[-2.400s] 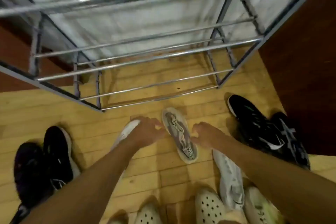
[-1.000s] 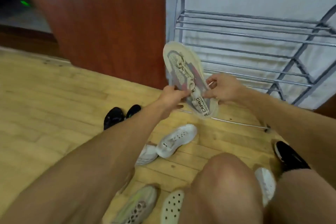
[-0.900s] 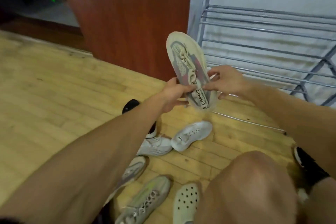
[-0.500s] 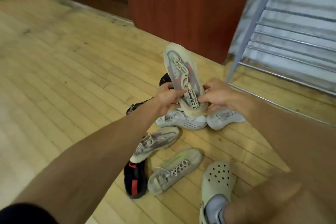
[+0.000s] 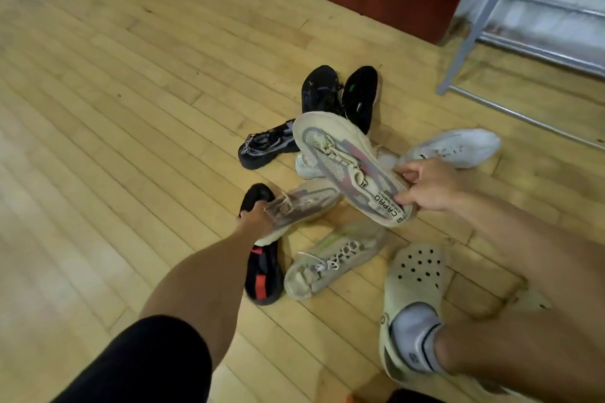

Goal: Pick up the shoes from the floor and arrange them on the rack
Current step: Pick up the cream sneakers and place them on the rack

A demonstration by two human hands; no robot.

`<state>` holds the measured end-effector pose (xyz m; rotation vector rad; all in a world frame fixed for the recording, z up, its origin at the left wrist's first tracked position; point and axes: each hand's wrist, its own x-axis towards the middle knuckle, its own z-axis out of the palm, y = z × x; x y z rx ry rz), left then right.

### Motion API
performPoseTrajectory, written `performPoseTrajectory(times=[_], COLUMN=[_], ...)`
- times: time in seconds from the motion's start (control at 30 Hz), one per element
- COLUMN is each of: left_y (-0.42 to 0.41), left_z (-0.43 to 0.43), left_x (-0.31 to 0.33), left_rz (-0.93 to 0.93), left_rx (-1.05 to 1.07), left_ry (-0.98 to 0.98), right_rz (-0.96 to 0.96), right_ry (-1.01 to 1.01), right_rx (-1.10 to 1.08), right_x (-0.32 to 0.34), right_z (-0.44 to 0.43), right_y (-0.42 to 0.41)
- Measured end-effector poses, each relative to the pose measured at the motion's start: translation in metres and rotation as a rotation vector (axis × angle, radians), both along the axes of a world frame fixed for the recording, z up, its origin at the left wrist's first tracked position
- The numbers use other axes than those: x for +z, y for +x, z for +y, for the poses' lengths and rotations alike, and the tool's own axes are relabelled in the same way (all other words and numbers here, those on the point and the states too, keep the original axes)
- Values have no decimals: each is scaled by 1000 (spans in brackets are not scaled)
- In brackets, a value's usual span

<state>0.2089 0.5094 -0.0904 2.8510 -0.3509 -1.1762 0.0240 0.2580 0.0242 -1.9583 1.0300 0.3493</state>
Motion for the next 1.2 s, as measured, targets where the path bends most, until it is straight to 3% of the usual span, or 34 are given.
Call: performPoseTrajectory(times=[0.13, 0.2, 0.4, 0.73, 0.93, 1.2], left_y=[-1, 2, -11, -19, -18, -46], left_z=[7, 4, 8, -23, -50, -162], left_x=[-14, -12, -3, 88, 148, 236], left_rz=[-64, 37, 326, 214, 205, 218], left_rx=[76, 98, 248, 103, 180, 31], left_ry=[87, 119, -52, -139, -430, -522], right_rz=[87, 126, 181, 133, 173, 241], right_ry=[-95, -116, -167, -524, -787, -808], right_rx=[64, 68, 52, 134, 209, 59], right_x=[-9, -9, 8, 77, 150, 198], right_z=[-2, -2, -10, -18, -52, -114], right_y=[-8, -11, -18, -21, -47, -133])
